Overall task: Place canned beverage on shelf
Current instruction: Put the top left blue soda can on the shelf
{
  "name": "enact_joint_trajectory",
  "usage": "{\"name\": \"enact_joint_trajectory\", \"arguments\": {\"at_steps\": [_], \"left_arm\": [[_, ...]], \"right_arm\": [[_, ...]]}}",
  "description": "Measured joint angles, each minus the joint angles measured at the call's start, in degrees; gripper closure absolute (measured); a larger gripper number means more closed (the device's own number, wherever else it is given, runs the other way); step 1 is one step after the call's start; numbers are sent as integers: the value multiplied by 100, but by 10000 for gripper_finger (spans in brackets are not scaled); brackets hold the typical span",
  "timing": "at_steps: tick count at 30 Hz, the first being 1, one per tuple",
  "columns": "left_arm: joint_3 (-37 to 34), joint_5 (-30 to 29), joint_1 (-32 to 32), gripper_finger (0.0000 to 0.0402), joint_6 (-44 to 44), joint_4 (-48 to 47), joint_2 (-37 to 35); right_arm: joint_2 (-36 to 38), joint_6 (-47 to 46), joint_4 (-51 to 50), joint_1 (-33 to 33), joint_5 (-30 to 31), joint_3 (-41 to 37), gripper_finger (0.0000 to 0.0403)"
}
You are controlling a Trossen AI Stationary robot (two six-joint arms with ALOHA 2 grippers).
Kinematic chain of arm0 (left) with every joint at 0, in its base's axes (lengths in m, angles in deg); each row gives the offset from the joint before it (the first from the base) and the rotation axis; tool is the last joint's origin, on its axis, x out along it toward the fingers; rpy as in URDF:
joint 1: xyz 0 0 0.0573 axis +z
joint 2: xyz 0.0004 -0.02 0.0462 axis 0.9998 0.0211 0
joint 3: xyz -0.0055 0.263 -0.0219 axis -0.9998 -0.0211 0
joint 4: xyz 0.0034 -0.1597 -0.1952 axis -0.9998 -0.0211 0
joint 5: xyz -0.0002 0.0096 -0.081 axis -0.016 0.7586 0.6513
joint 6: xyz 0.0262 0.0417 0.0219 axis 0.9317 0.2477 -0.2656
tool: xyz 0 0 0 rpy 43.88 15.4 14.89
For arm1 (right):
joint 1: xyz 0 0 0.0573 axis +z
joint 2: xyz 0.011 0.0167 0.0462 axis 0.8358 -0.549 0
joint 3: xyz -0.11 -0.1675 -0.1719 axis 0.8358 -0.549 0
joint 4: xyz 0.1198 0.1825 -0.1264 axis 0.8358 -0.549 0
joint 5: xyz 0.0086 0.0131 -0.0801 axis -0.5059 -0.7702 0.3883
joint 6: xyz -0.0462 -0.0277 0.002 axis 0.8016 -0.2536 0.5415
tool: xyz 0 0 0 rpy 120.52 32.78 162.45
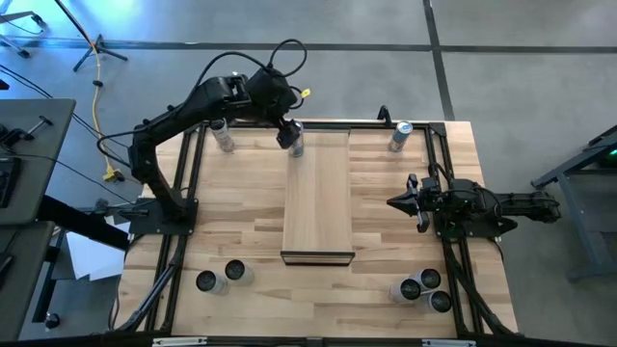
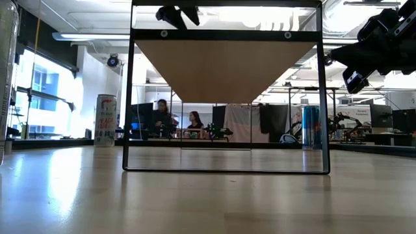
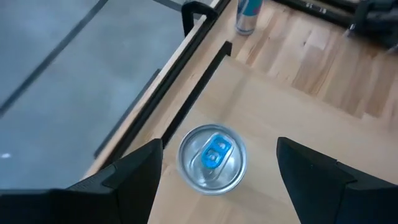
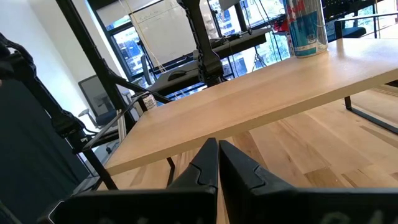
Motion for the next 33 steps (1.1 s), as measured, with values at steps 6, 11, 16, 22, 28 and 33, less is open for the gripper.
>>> {"name": "enact_joint_trajectory", "arguments": {"at_steps": [6,11,16,22,28,33], "left_arm": [[0,444,0,117,-213,44,0],[0,-276,-7,117,-842,-11,0],[-53,-1529,-112,117,-2153,-546,-5],[-639,-2014,-615,117,-3149,-272,3],[-884,-2591,-1201,117,-3607,237,0],[-887,-3192,-1428,117,-4041,268,-7]], "right_arm": [[0,0,-1,0,1,-1,402],[0,0,0,0,-1,-1,402],[0,-1,0,0,0,1,402],[0,-2,-1,0,0,-1,402],[-1,-1,-1,0,1,1,402],[0,0,-1,0,0,0,402]]}}
